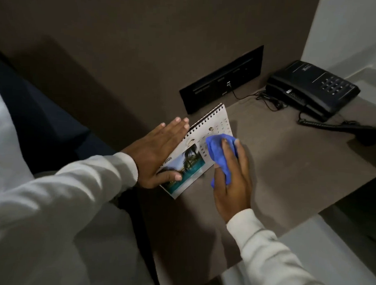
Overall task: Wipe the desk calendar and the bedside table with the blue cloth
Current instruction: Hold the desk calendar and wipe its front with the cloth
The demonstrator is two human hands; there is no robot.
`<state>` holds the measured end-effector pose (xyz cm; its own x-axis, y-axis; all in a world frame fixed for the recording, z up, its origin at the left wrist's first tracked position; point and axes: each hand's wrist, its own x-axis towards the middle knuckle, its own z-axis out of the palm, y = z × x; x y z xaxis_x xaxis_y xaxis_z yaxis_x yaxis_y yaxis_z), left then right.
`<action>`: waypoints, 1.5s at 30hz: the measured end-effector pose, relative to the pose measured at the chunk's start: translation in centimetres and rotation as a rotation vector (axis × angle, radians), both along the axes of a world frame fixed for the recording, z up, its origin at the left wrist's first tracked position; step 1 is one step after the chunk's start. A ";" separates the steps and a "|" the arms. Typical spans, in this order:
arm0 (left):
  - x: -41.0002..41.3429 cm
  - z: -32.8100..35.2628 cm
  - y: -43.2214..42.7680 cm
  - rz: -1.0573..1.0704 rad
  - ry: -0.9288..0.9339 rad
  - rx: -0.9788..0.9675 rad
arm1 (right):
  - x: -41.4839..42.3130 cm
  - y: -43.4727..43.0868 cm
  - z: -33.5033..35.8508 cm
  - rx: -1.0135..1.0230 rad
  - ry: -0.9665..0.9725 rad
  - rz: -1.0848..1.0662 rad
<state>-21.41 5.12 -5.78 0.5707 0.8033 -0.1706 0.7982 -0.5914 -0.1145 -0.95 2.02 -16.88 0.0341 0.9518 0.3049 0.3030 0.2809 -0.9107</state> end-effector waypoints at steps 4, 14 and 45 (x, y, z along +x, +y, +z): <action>-0.2 -0.5 0.1 -0.016 -0.063 -0.006 | -2.7 1.4 -0.5 0.028 0.111 -0.010; 0.1 -0.1 -0.1 0.001 -0.134 -0.091 | -8.1 -1.5 -3.1 0.022 -0.089 0.033; 0.0 -0.3 0.2 -0.037 -0.142 -0.084 | -8.1 -1.4 -2.6 0.111 -0.108 0.056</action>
